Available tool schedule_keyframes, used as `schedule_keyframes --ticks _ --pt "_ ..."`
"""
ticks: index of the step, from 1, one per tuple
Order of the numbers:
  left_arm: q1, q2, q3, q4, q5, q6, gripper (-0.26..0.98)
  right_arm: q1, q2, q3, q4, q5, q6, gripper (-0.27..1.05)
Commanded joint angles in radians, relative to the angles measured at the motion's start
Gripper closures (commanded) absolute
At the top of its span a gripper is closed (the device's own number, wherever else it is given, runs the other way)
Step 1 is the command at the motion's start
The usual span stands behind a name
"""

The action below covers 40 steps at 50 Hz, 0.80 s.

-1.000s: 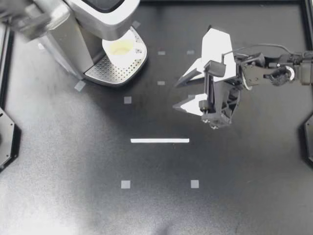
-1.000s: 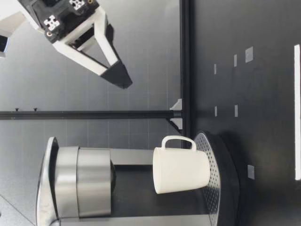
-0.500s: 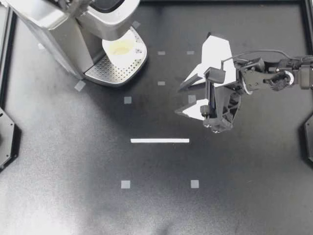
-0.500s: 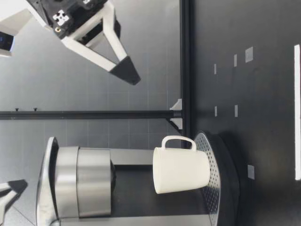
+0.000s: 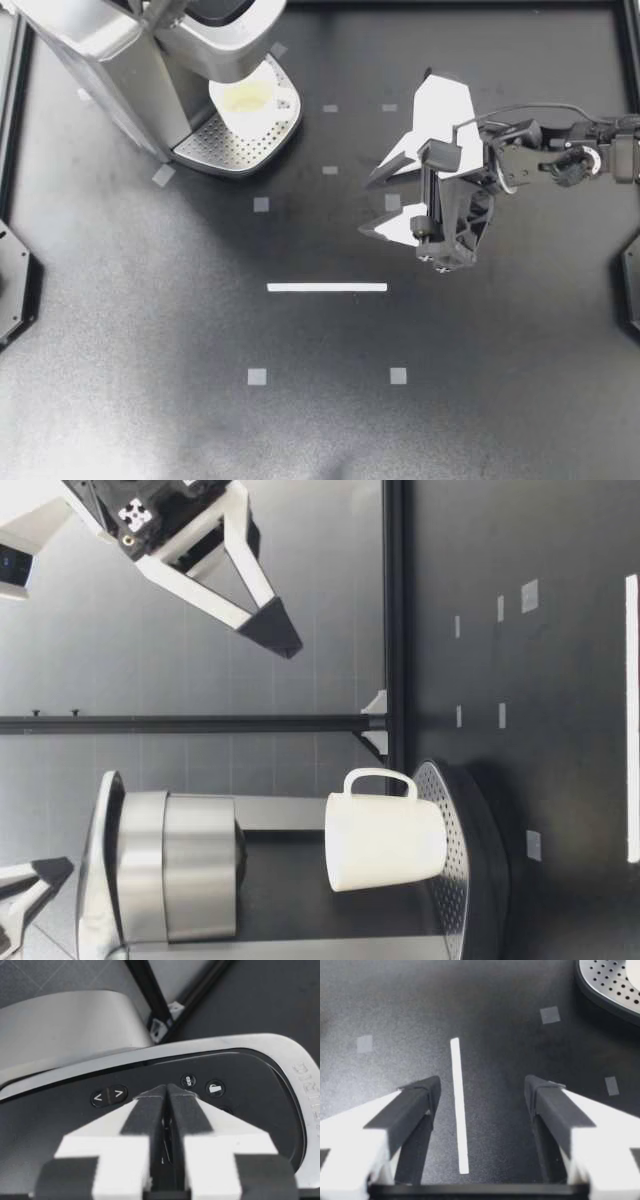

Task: Place the coffee capsule inside the capsule container, then place the cup onto the center of the cup tray.

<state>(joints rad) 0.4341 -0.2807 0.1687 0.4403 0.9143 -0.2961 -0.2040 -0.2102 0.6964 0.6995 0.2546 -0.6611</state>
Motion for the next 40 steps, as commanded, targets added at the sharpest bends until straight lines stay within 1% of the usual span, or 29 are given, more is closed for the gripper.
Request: schedule_keyframes --ticks 1,23,33,40 --pt "0.005 -0.005 -0.014 0.0 -0.005 0.002 0.61 0.003 -0.009 -0.009 0.002 -0.008 0.002 0.15" --pt "0.003 -0.005 0.018 0.003 0.003 -0.003 0.61 0.003 -0.011 -0.002 0.002 -0.005 0.003 0.15" --pt "0.018 -0.012 0.029 0.0 0.025 -0.006 0.61 0.003 -0.011 -0.002 0.002 -0.003 0.003 0.15" --pt "0.018 -0.006 0.044 0.0 0.026 -0.008 0.61 0.005 -0.011 -0.002 0.002 -0.003 0.002 0.15"
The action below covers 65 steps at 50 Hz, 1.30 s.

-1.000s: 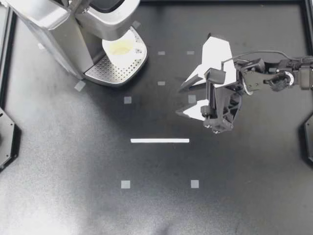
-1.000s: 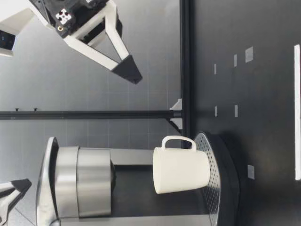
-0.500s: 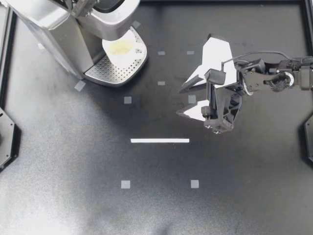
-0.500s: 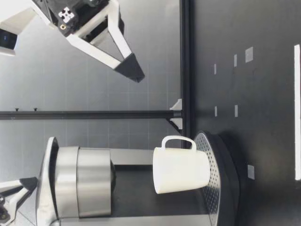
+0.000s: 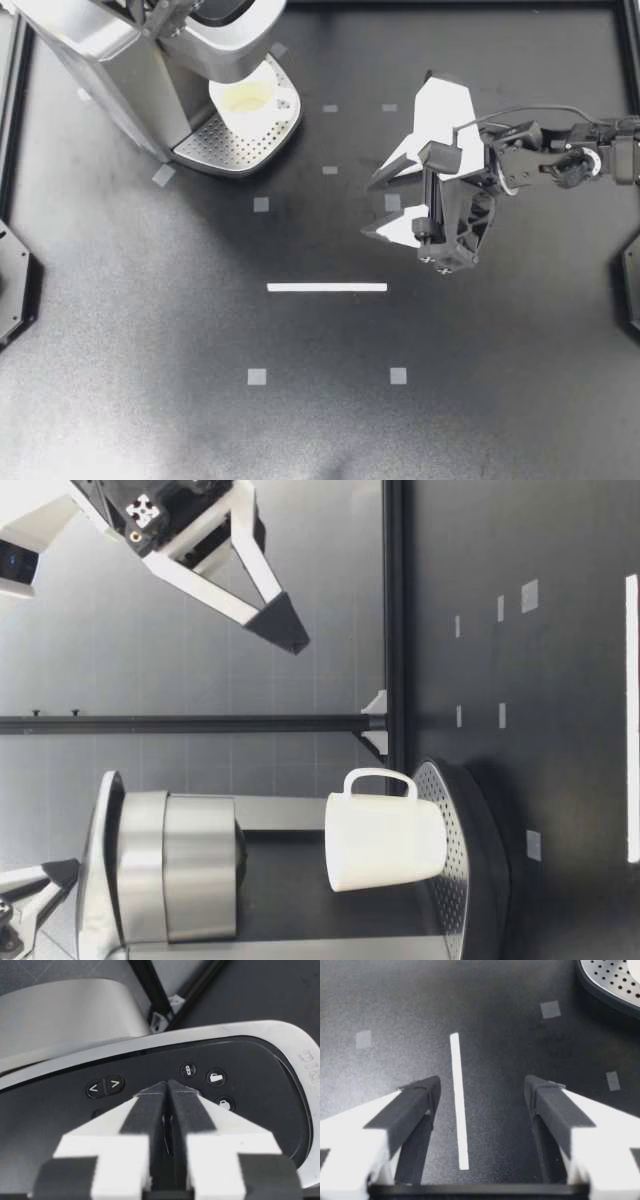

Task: Place the coffee capsule inside the capsule container, then place the cup onto the center of the cup tray.

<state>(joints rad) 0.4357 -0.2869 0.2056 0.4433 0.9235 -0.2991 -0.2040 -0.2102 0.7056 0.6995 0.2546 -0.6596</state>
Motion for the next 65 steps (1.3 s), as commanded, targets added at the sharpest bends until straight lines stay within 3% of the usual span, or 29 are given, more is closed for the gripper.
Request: schedule_keyframes --ticks 1,13,31,43,65 --pt "0.017 0.002 0.009 -0.003 0.017 -0.005 0.61 0.005 -0.011 -0.011 0.002 -0.003 0.0 0.15" --pt "0.017 -0.003 0.009 -0.003 0.002 -0.003 0.61 0.005 -0.009 -0.012 0.003 -0.008 -0.002 0.15" --pt "0.014 -0.058 -0.006 -0.005 -0.129 0.005 0.61 0.005 -0.008 -0.012 0.005 -0.009 0.0 0.15" --pt "-0.028 -0.015 -0.011 -0.009 -0.118 0.009 0.61 0.005 -0.006 -0.012 0.003 -0.018 -0.003 0.15" --pt "-0.037 0.006 -0.012 -0.021 -0.081 0.021 0.61 0.003 -0.002 -0.012 0.0 -0.026 -0.006 0.15"
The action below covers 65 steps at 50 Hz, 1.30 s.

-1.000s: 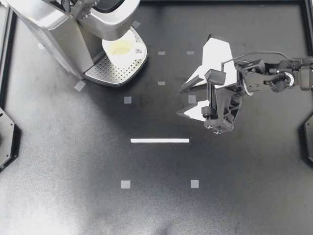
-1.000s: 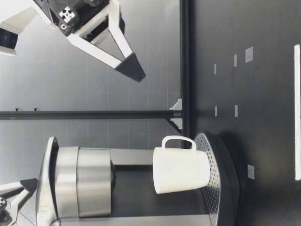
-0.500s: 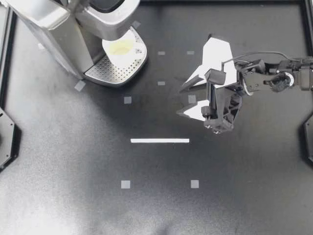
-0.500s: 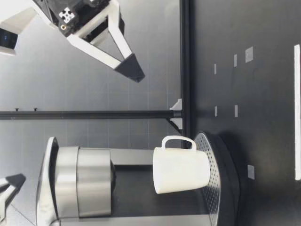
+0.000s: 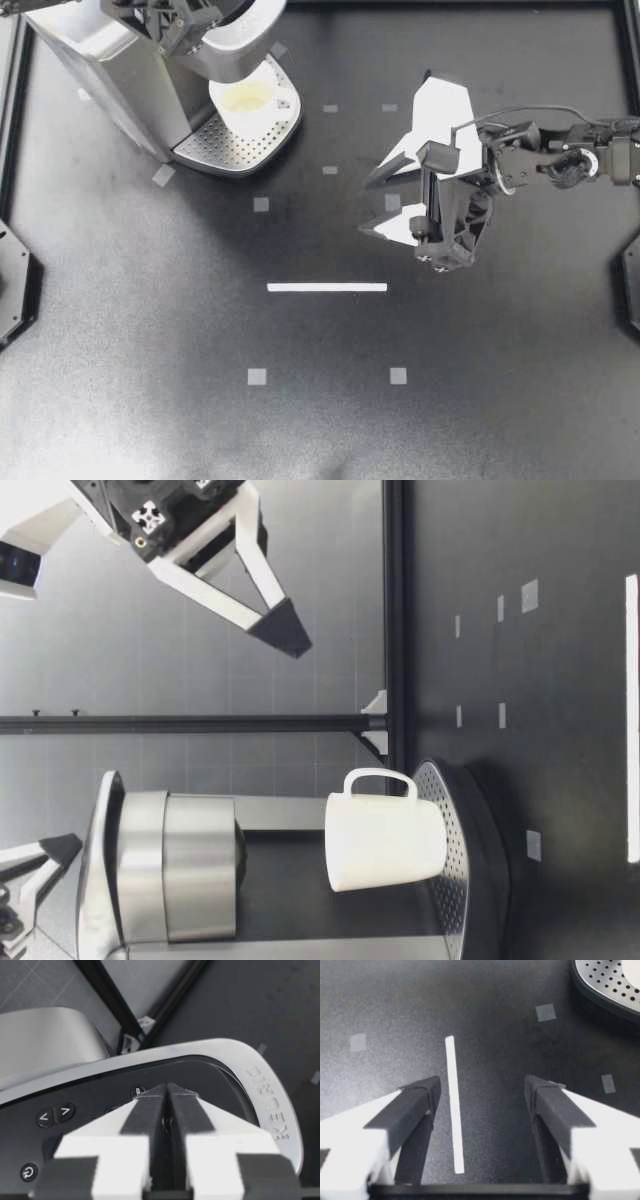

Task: Place the coffee capsule inside the capsule container, then place the cup onto the center of the cup tray.

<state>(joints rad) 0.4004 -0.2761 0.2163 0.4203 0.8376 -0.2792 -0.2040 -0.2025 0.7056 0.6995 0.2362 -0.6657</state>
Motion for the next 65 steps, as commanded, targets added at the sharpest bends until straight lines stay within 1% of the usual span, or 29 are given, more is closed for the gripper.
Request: schedule_keyframes --ticks 1,14,22,33,39,46,51,56,61,65 --pt "-0.002 -0.003 -0.023 0.002 0.008 0.002 0.61 0.005 -0.009 -0.012 0.0 -0.008 0.0 0.15" --pt "-0.002 0.011 -0.032 0.003 0.025 0.006 0.61 0.003 -0.008 -0.011 0.002 0.0 0.002 0.15" --pt "-0.002 0.029 -0.046 0.008 0.083 0.008 0.61 0.005 -0.008 -0.011 0.002 0.0 0.0 0.15" --pt "-0.002 0.071 -0.054 0.006 0.126 0.025 0.61 0.011 -0.002 -0.011 0.003 0.0 0.002 0.15" --pt "-0.002 0.061 -0.058 0.008 0.112 0.028 0.61 0.017 0.003 -0.011 0.003 -0.008 0.0 0.15" --pt "-0.005 0.008 -0.06 0.003 0.037 0.044 0.61 0.017 -0.008 -0.009 0.003 -0.009 0.0 0.15" --pt "-0.018 -0.032 -0.04 0.003 -0.037 0.044 0.61 0.017 -0.014 -0.005 0.003 -0.012 0.003 0.15" --pt "-0.044 -0.057 -0.009 0.002 -0.114 0.046 0.61 0.017 -0.018 -0.003 0.003 -0.023 0.006 0.15" --pt "-0.075 -0.081 0.044 0.003 -0.179 0.038 0.61 0.017 -0.026 -0.002 0.003 -0.029 0.008 0.15" --pt "-0.106 -0.112 0.109 0.002 -0.238 0.018 0.61 0.017 -0.035 0.005 0.005 -0.034 0.009 0.15"
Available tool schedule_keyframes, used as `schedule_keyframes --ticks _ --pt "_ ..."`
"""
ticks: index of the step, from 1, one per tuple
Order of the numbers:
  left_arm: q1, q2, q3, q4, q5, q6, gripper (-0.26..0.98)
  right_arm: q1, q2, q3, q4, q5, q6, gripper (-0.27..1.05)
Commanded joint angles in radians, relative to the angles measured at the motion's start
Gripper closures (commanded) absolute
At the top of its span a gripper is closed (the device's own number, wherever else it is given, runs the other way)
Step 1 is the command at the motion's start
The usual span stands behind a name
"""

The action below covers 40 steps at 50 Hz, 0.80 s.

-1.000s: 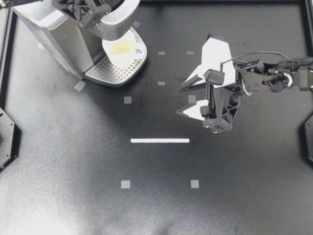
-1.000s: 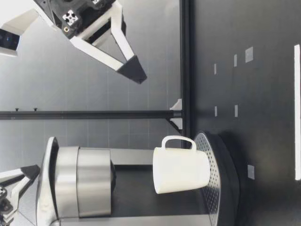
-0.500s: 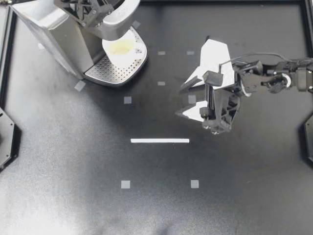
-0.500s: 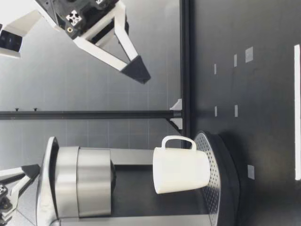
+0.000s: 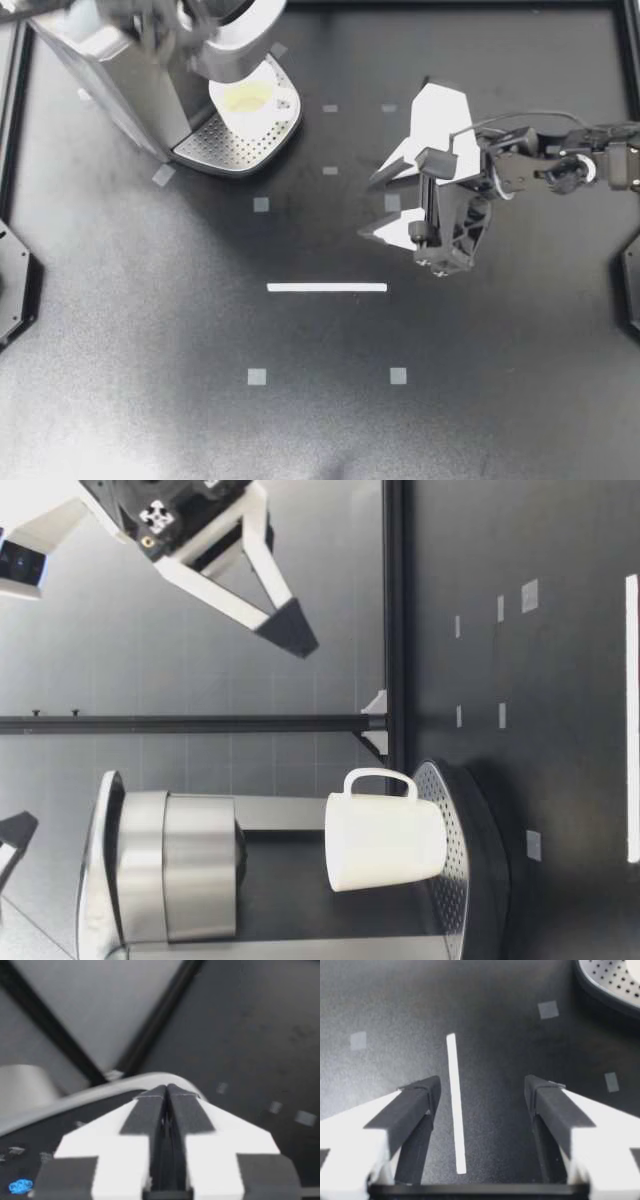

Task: Place the coffee capsule inside the capsule container, then place the cup onto the center of the cup tray.

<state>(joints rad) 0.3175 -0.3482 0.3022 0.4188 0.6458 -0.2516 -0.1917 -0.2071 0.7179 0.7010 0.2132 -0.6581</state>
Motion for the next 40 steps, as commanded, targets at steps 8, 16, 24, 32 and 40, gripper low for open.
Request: schedule_keyframes --ticks 8,16,24,32,40 --pt "-0.089 -0.115 0.156 0.002 -0.218 -0.078 0.61 0.017 -0.057 0.014 0.02 -0.052 0.002 0.15" --pt "-0.132 -0.175 0.31 0.002 -0.445 -0.107 0.61 0.066 -0.08 0.035 0.023 -0.153 0.003 0.15" --pt "-0.16 -0.212 0.445 0.002 -0.655 -0.144 0.61 0.127 -0.081 0.049 0.026 -0.259 0.003 0.15" --pt "-0.183 -0.238 0.526 0.002 -0.824 -0.163 0.61 0.19 -0.089 0.054 0.026 -0.394 0.005 0.15" --pt "-0.215 -0.261 0.583 0.002 -0.925 -0.166 0.61 0.258 -0.098 0.067 0.025 -0.541 0.006 0.15"
